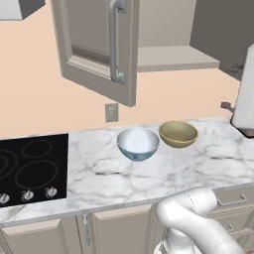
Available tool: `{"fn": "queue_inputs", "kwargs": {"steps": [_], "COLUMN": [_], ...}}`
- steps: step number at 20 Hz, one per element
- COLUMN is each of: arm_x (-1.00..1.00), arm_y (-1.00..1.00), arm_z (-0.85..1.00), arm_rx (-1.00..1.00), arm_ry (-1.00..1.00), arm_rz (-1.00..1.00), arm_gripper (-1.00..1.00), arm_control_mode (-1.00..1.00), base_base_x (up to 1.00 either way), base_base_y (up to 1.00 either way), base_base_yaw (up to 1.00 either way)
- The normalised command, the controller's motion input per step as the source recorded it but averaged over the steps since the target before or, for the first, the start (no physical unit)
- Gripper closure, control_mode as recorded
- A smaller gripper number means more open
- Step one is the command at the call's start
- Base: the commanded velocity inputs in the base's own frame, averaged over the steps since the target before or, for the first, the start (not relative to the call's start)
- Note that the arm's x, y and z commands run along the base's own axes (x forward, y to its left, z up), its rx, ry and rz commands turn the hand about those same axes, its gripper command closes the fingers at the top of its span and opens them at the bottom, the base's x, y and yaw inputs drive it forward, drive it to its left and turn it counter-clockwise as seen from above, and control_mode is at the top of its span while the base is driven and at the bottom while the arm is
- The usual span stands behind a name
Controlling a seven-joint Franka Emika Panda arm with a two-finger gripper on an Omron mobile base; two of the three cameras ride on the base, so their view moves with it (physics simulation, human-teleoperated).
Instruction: Open the cabinet. Pick the bowls from the counter and place them in the cabinet. Then close the cabinet.
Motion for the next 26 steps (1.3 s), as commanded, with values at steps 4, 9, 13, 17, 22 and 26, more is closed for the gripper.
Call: {"fn": "queue_inputs", "kwargs": {"steps": [4,9,13,17,22,26], "arm_x": [0.72,0.05,0.00,0.19,0.53,0.89], "arm_y": [0.39,0.53,0.24,0.07,0.15,0.67], "arm_z": [-0.07,0.16,0.13,0.00,0.00,-0.04], "arm_rx": [-0.41,-0.17,-0.02,0.00,0.00,0.00], "arm_ry": [-0.18,-0.20,-0.18,-0.11,0.01,0.01], "arm_rz": [0.00,0.00,0.09,0.28,0.40,0.26], "arm_gripper": [-1.00,-1.00,-1.00,-1.00,-1.00,-1.00], "arm_control_mode": [-1.00,-1.00,-1.00,-1.00,-1.00,-1.00], "base_base_x": [0.00,0.00,0.00,0.00,0.00,0.00], "base_base_y": [0.00,0.00,0.00,0.00,0.00,0.00], "base_base_yaw": [0.00,0.00,0.00,0.00,0.00,0.00]}}
